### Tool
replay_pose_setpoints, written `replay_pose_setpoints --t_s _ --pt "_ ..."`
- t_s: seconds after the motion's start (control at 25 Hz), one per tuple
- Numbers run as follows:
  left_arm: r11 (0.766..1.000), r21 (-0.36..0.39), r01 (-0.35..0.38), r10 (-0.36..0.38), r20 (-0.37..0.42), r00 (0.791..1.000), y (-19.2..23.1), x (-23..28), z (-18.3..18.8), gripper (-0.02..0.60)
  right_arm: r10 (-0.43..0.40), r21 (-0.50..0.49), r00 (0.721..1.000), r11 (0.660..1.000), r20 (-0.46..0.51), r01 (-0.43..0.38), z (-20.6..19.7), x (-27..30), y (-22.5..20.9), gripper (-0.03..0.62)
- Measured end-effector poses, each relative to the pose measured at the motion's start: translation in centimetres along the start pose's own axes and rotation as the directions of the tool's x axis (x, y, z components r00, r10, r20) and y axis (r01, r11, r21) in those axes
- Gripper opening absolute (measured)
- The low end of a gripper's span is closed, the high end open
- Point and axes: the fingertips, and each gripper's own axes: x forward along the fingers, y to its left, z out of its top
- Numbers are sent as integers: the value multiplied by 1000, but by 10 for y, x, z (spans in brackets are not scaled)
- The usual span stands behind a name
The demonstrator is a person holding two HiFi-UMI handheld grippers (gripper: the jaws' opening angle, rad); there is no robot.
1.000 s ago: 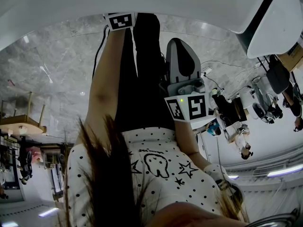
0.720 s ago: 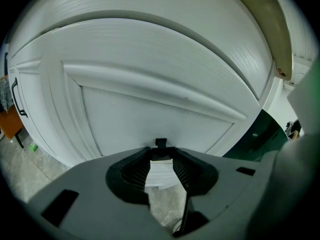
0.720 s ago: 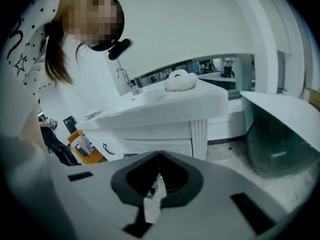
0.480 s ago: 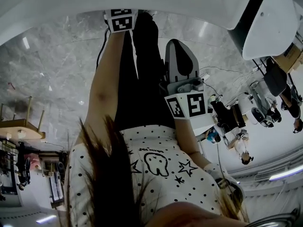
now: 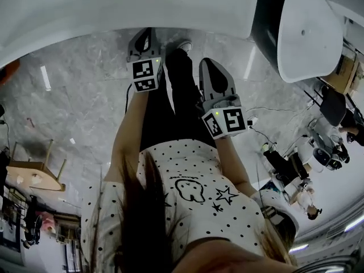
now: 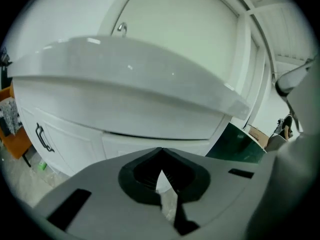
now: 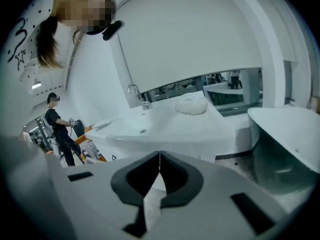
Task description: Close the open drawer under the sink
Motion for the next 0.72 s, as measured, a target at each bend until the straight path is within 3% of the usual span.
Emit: replay_pose_setpoints --t_s 0.24,0.36,0.72 --pt "998 50 38 -44 128 991 11 -47 79 5 46 -71 996 997 73 -41 28 7 34 14" --pt "996 73 50 -63 193 979 -8 -80 124 5 75 -100 990 993 116 -63 54 -11 49 14" --pt "990 104 100 -128 316 940 -33 -152 199 5 134 -164 953 982 273 -91 117 -30 79 14"
